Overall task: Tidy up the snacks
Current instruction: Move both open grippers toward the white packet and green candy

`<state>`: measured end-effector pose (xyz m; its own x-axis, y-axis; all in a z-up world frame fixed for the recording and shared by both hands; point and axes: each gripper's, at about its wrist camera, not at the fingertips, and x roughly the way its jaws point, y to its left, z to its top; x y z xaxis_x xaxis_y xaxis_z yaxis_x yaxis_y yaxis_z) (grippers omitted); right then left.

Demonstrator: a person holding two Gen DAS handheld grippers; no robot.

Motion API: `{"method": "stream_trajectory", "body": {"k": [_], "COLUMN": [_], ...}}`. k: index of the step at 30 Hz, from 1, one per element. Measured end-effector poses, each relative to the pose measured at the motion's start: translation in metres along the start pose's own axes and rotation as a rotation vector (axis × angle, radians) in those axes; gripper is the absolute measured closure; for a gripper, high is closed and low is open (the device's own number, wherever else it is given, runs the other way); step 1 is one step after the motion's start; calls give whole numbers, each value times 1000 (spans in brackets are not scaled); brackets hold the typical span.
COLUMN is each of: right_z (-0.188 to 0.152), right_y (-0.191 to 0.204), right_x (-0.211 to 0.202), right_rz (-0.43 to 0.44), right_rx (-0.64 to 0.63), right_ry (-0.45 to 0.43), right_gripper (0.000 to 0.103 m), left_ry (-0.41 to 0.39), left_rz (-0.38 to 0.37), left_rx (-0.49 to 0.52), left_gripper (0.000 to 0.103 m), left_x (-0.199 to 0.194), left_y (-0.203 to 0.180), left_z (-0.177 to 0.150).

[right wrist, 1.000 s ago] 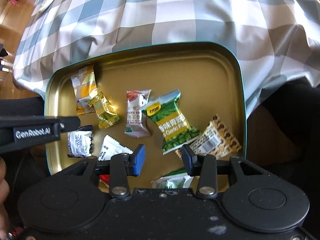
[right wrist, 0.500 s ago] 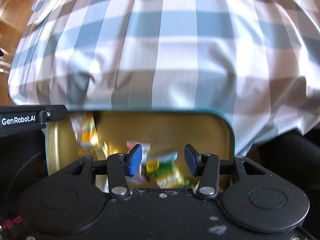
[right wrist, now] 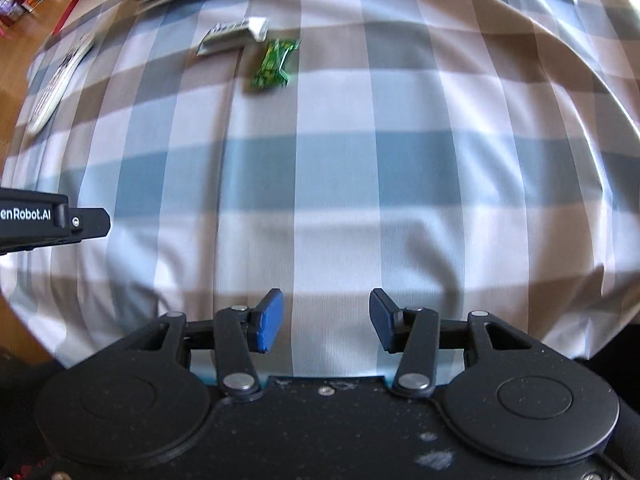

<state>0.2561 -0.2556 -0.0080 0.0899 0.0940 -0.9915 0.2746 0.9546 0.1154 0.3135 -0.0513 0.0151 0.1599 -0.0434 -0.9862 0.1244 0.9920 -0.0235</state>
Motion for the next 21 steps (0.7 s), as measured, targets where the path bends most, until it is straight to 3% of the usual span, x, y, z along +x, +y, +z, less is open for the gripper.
{"method": "stream_trajectory", "body": {"k": [6,13,21], "right_z": [37,74,118], "right_y": [3,15,30], "right_x": [12,33,43], "right_rz": [-12,-48,-51], "right_rx": [45,102,159], "right_ry": [-13,-10,-85], "right_gripper": [53,53,53], "left_ry": [-7,27,26], "left_rz": [49,20,-33], "left_rx": [-19,-37,-75], "left_gripper": [70,70,70], "left_x": [17,21,13], "left_y": [11,17,28], "left_z": [21,29,35]}}
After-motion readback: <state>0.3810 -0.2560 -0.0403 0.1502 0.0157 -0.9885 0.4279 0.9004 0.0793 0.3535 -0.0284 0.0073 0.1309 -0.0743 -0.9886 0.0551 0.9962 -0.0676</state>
